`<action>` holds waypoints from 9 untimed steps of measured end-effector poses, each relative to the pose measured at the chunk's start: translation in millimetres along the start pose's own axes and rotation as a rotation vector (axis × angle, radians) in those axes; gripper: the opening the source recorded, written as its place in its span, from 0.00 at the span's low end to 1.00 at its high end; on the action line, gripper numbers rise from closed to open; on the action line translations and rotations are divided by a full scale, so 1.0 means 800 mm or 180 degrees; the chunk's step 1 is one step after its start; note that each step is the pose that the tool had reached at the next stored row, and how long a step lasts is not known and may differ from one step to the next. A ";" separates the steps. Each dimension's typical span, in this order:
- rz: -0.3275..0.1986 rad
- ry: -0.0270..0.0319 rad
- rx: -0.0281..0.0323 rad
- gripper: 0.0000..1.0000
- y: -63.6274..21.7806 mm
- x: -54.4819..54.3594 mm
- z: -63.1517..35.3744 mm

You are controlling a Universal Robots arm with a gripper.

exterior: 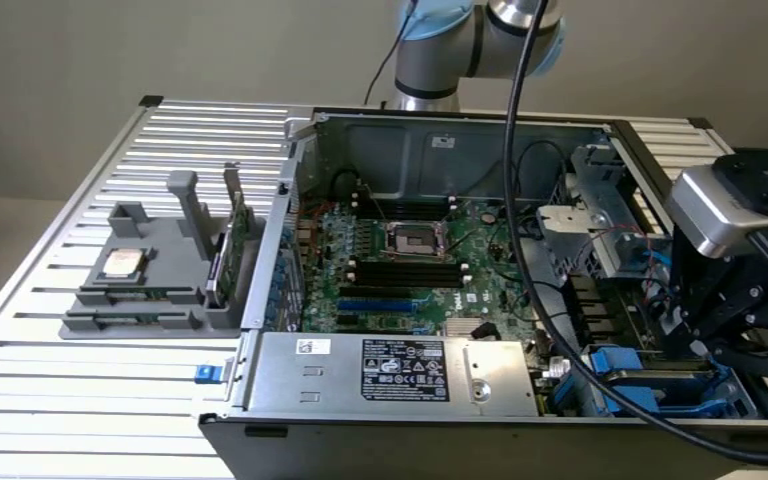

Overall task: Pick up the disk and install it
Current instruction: 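Pick up the disk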

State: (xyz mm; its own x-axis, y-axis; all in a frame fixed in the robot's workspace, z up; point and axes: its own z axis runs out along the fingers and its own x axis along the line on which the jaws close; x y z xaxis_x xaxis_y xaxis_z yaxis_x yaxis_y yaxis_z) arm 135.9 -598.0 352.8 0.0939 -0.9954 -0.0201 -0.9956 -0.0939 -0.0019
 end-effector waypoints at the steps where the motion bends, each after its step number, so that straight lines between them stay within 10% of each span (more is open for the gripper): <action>1: 0.0000 0.0001 0.0001 0.11 -0.001 0.000 0.002; 9: 0.0000 0.0000 0.0002 0.11 -0.003 0.001 0.020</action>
State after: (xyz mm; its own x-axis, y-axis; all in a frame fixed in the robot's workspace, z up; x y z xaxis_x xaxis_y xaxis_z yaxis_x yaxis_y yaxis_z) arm 138.6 -598.0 336.4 0.0937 -0.9954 -0.0200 -0.9956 -0.0937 -0.0024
